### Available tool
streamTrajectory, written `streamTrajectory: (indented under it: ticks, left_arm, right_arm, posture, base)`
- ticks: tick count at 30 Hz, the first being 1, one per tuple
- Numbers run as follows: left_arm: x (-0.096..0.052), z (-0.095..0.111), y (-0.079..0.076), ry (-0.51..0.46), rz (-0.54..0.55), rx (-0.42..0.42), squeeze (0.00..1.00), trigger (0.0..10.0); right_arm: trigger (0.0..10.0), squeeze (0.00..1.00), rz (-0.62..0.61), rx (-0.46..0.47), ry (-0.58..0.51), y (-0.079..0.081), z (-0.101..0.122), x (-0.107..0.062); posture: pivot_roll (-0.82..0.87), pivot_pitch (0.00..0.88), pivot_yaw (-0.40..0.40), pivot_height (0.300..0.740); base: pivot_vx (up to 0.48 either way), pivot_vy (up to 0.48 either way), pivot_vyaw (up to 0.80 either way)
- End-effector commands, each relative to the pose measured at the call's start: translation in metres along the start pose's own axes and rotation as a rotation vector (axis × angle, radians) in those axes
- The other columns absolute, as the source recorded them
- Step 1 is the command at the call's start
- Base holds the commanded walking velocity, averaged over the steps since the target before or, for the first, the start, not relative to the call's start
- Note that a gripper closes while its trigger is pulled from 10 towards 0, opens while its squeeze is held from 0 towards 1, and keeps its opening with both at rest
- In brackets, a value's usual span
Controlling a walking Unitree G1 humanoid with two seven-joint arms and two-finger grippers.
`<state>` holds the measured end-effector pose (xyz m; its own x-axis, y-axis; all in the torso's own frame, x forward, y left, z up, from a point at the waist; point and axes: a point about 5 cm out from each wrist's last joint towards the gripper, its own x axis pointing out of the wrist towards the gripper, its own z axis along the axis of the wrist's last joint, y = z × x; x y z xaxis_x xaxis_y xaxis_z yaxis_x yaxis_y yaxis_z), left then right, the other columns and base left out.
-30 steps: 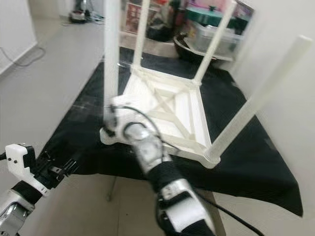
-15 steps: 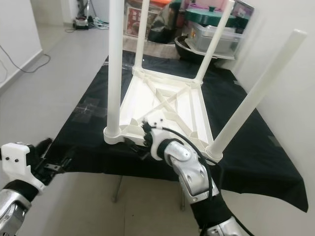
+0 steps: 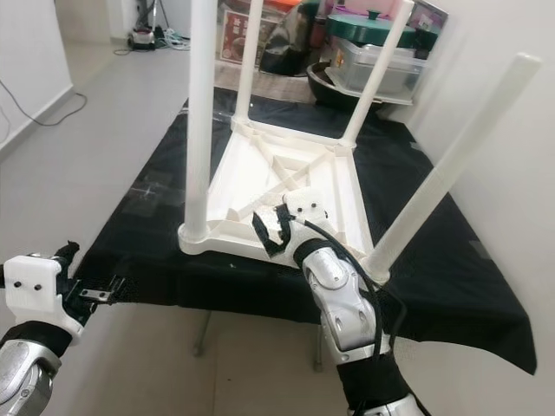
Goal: Building children table
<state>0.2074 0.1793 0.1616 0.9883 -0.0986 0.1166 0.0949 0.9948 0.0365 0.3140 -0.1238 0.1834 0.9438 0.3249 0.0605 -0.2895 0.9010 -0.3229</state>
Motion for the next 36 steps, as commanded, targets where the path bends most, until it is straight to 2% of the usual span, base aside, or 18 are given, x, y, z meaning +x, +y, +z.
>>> streamTrajectory:
  ticks: [1, 6, 10, 16, 18, 20, 22, 23, 24, 25, 26, 29, 30, 31, 34, 36]
  left_arm:
    - [0.001, -0.004, -0.005, 0.009, -0.003, -0.008, 0.00, 10.0]
    - [0.003, -0.013, -0.006, 0.029, 0.009, -0.001, 0.00, 10.0]
    - [0.003, -0.012, -0.005, 0.023, 0.018, -0.004, 0.00, 10.0]
    - [0.003, -0.011, -0.003, 0.010, 0.032, -0.022, 0.00, 10.0]
    - [0.004, -0.011, -0.003, 0.009, 0.035, -0.018, 0.00, 10.0]
    - [0.004, -0.011, -0.003, 0.009, 0.035, -0.018, 0.00, 10.0]
    - [0.005, -0.012, -0.003, 0.008, 0.034, -0.014, 0.00, 10.0]
    - [0.005, -0.012, -0.003, 0.008, 0.034, -0.014, 0.00, 10.0]
    - [0.005, -0.012, -0.003, 0.005, 0.035, -0.014, 0.00, 10.0]
    - [0.005, -0.012, -0.003, 0.005, 0.035, -0.014, 0.00, 10.0]
    - [0.006, -0.013, -0.003, 0.005, 0.036, -0.013, 0.00, 10.0]
    - [0.006, -0.013, -0.003, 0.005, 0.036, -0.013, 0.00, 10.0]
    - [0.006, -0.014, -0.004, 0.003, 0.037, -0.013, 0.00, 10.0]
    - [0.006, -0.014, -0.004, 0.003, 0.037, -0.013, 0.00, 10.0]
    - [0.007, -0.014, -0.005, 0.000, 0.038, -0.017, 0.00, 10.0]
    - [0.007, -0.014, -0.005, -0.001, 0.038, -0.018, 0.00, 10.0]
  right_arm:
    - [10.0, 0.00, -0.033, -0.021, -0.061, -0.009, 0.007, 0.000]
    - [10.0, 0.00, 0.015, -0.050, -0.184, -0.005, 0.029, 0.008]
    - [10.0, 0.00, 0.046, -0.044, -0.228, -0.002, 0.037, 0.008]
    - [10.0, 0.00, 0.055, -0.029, -0.263, 0.001, 0.044, 0.009]
    - [10.0, 0.00, -0.054, -0.050, -0.297, -0.013, 0.052, 0.012]
    - [10.0, 0.00, -0.054, -0.050, -0.297, -0.013, 0.052, 0.012]
    - [10.0, 0.00, -0.228, -0.140, -0.351, -0.035, 0.065, 0.014]
    - [10.0, 0.00, -0.228, -0.140, -0.351, -0.035, 0.065, 0.014]
    - [10.0, 0.00, -0.308, -0.162, -0.404, -0.047, 0.076, 0.014]
    - [10.0, 0.00, -0.308, -0.162, -0.404, -0.047, 0.076, 0.014]
    - [10.0, 0.00, -0.382, -0.171, -0.476, -0.060, 0.092, 0.013]
    - [10.0, 0.00, -0.421, -0.168, -0.523, -0.067, 0.103, 0.012]
    - [10.0, 0.00, -0.448, -0.165, -0.561, -0.073, 0.113, 0.011]
    - [10.0, 0.00, -0.448, -0.165, -0.561, -0.073, 0.113, 0.011]
    - [10.0, 0.00, -0.489, -0.132, -0.593, -0.088, 0.133, 0.012]
    - [10.0, 0.00, -0.496, -0.120, -0.593, -0.092, 0.136, 0.013]
  posture:
    - [0.13, 0.000, -0.143, 0.740]
    - [0.13, 0.000, -0.146, 0.740]
    - [0.13, 0.000, -0.146, 0.740]
    - [0.13, 0.000, -0.145, 0.740]
    - [0.13, 0.000, -0.145, 0.740]
    - [0.13, 0.000, -0.145, 0.740]
    - [0.13, 0.000, -0.145, 0.740]
    - [0.13, 0.000, -0.145, 0.740]
    - [0.13, 0.000, -0.146, 0.740]
    - [0.13, 0.000, -0.146, 0.740]
    - [0.13, 0.000, -0.145, 0.740]
    - [0.13, 0.000, -0.146, 0.740]
    - [0.13, 0.000, -0.146, 0.740]
    - [0.13, 0.000, -0.146, 0.740]
    - [0.12, 0.000, -0.151, 0.740]
    - [0.12, 0.000, -0.151, 0.740]
  base:
    - [0.000, -0.428, 0.00]
    - [0.000, -0.424, 0.00]
    - [0.000, -0.385, 0.00]
    - [0.000, 0.000, 0.00]
    - [0.000, 0.000, 0.00]
    - [0.000, 0.000, 0.00]
    - [0.000, 0.000, 0.00]
    - [0.000, 0.000, 0.00]
    - [0.000, 0.000, 0.00]
    - [0.000, 0.000, 0.00]
    - [0.000, 0.000, 0.00]
    - [0.000, 0.000, 0.00]
    - [0.000, 0.000, 0.00]
    - [0.000, 0.000, 0.00]
    - [0.000, 0.000, 0.00]
    - [0.000, 0.000, 0.00]
